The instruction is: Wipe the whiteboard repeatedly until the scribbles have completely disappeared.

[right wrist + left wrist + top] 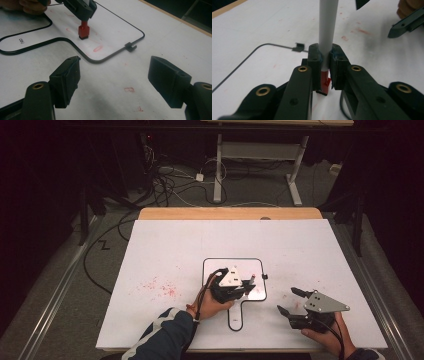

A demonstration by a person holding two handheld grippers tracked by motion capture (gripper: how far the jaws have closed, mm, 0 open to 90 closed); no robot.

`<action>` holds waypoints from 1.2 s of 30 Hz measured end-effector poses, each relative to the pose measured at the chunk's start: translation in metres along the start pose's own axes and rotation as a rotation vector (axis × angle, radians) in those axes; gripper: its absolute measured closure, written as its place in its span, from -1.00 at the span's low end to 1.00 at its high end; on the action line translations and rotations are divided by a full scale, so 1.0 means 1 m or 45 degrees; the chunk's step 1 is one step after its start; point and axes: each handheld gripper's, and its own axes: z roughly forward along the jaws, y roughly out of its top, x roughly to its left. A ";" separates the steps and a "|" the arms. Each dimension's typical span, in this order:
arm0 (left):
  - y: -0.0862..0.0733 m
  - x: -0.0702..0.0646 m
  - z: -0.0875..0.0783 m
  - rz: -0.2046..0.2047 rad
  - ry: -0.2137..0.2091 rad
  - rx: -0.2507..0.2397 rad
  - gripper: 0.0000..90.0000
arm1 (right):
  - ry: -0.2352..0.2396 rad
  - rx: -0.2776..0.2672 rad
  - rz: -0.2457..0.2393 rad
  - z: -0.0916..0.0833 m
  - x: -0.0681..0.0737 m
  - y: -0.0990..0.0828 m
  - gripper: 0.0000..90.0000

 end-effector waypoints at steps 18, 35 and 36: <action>-0.043 0.012 -0.074 -0.049 0.140 0.037 0.76 | 0.009 0.010 -0.019 0.002 0.002 0.002 -0.41; -0.051 0.009 -0.084 -0.092 0.180 0.016 0.76 | 0.012 0.034 -0.017 0.004 0.004 0.003 -0.41; -0.048 0.010 -0.081 -0.081 0.176 0.022 0.76 | 0.016 0.033 -0.019 0.004 0.004 0.003 -0.41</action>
